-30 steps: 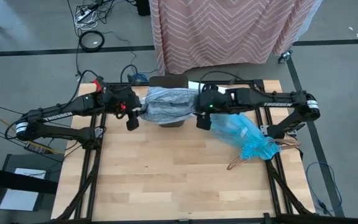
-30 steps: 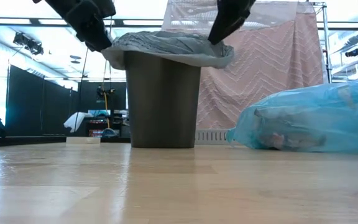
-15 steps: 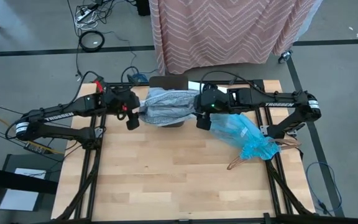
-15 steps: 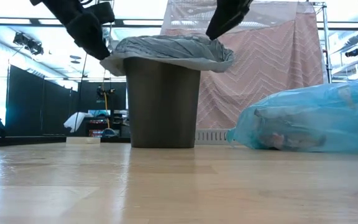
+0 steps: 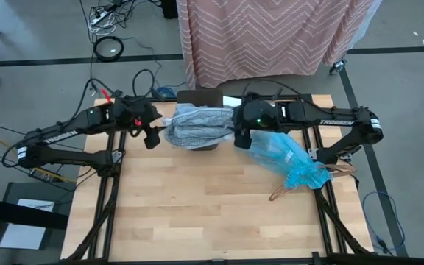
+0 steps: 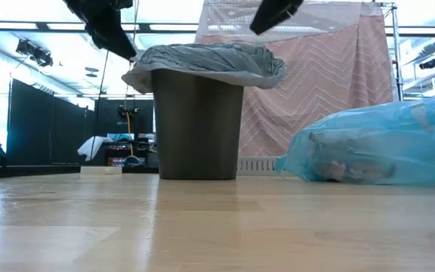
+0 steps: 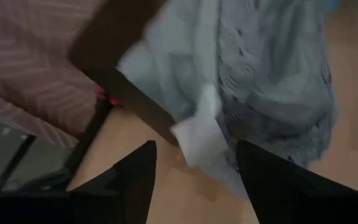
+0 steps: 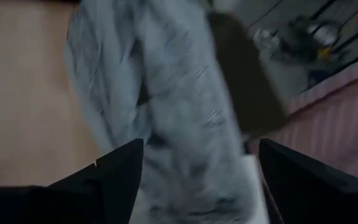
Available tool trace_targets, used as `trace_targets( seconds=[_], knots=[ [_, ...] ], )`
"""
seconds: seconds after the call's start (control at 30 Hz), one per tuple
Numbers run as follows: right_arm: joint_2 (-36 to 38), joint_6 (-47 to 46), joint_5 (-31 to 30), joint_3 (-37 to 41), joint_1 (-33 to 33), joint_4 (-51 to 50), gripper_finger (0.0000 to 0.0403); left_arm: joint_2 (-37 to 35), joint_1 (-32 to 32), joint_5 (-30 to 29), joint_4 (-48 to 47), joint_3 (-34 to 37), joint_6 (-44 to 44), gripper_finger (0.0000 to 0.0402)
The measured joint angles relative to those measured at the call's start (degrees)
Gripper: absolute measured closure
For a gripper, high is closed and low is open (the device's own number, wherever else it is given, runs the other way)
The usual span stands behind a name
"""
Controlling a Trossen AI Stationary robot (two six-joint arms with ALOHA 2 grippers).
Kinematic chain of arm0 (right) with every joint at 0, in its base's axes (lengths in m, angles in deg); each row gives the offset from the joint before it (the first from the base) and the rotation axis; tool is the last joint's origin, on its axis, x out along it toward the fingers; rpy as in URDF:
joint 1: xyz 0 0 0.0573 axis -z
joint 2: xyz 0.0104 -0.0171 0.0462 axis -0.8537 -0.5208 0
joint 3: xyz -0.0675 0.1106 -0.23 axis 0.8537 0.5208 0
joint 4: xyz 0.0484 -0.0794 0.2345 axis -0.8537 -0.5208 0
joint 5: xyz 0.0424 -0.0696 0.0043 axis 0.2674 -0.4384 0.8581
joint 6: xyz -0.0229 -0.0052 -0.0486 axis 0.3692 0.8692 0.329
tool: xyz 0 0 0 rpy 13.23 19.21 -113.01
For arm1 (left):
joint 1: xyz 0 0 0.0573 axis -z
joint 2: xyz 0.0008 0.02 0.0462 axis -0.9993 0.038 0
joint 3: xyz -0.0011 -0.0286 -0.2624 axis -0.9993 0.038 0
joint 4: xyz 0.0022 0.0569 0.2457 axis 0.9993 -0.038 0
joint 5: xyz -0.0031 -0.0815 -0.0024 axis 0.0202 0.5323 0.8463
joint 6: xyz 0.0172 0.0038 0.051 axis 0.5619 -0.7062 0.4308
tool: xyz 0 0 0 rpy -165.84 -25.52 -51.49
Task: Place trash/remove bag and relplace
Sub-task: Insert the new gray trash bag into the bin
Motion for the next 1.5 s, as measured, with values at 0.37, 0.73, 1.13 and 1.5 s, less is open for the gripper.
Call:
trace_targets(
  seconds=[0.37,0.73,1.13,1.5],
  knots=[
    [-0.9,11.7,7.4,-2.6,10.4,8.0,0.0108,0.0,0.0,-6.2,-1.5,-10.3,-5.8,0.0172],
    [-3.5,14.1,28.9,-2.5,17.6,8.0,0.0124,0.2,0.0,-6.4,-2.3,-13.7,-11.8,0.0172],
    [-9.4,17.9,33.6,-2.6,18.4,11.6,0.0138,0.2,0.0,-6.3,-3.2,-13.7,-16.4,0.0172],
    [-9.6,17.9,35.6,-2.6,18.5,10.8,0.0194,0.2,0.0,-6.0,-3.7,-13.7,-17.6,0.0172]
  ],
)
